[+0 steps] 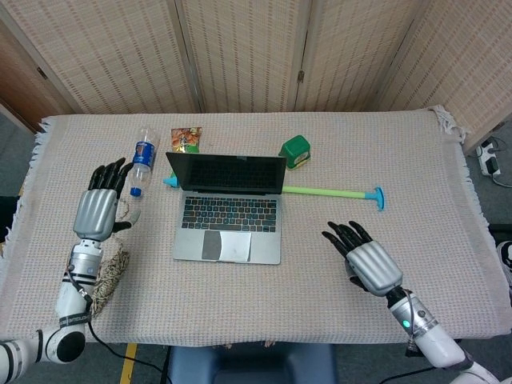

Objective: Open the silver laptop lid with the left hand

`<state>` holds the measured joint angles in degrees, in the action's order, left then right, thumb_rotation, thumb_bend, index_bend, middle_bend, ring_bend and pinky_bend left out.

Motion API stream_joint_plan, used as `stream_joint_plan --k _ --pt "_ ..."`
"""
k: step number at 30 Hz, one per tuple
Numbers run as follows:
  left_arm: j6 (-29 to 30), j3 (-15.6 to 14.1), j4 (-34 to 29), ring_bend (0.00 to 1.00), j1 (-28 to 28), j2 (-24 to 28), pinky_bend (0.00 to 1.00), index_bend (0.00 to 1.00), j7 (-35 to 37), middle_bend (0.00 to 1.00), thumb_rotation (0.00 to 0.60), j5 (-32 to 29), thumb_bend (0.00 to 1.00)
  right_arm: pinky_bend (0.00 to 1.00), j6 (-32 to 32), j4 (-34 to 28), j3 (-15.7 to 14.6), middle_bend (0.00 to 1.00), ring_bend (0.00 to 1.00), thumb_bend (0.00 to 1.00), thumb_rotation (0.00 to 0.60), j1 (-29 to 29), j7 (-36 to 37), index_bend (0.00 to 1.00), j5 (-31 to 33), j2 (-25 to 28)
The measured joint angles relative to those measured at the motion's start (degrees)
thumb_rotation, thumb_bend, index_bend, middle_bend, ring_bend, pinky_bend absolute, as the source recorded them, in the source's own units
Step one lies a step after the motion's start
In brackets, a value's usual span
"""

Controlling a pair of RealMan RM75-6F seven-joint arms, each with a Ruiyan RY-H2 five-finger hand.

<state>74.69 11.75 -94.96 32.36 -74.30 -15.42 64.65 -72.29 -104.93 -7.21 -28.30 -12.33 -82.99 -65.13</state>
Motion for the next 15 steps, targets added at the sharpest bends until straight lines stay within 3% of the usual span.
stream_joint_plan --k 2,6,15 --pt "2.2 -3.3 -1.4 0.0 -3.4 1.6 0.0 0.07 1.3 0.07 0.6 3.2 0.35 0.0 -3.3 0.9 -0.7 0.01 0.07 0.71 0.6 2.8 1.7 0.0 -1.2 1.1" --pt "5.6 -8.2 -3.6 0.0 -8.9 4.6 0.0 0.07 2.9 0.07 0.6 6.5 0.35 0.0 -9.5 3.7 -1.6 0.0 0.06 0.69 0.6 7.9 6.0 0.0 -3.1 2.5" --pt "15.8 -12.0 -3.0 0.0 -18.4 5.7 0.0 0.07 6.5 0.07 0.6 12.5 0.35 0.0 -20.6 11.6 -2.3 0.0 0.06 0.69 0.6 18.4 15.0 0.0 -6.5 2.9"
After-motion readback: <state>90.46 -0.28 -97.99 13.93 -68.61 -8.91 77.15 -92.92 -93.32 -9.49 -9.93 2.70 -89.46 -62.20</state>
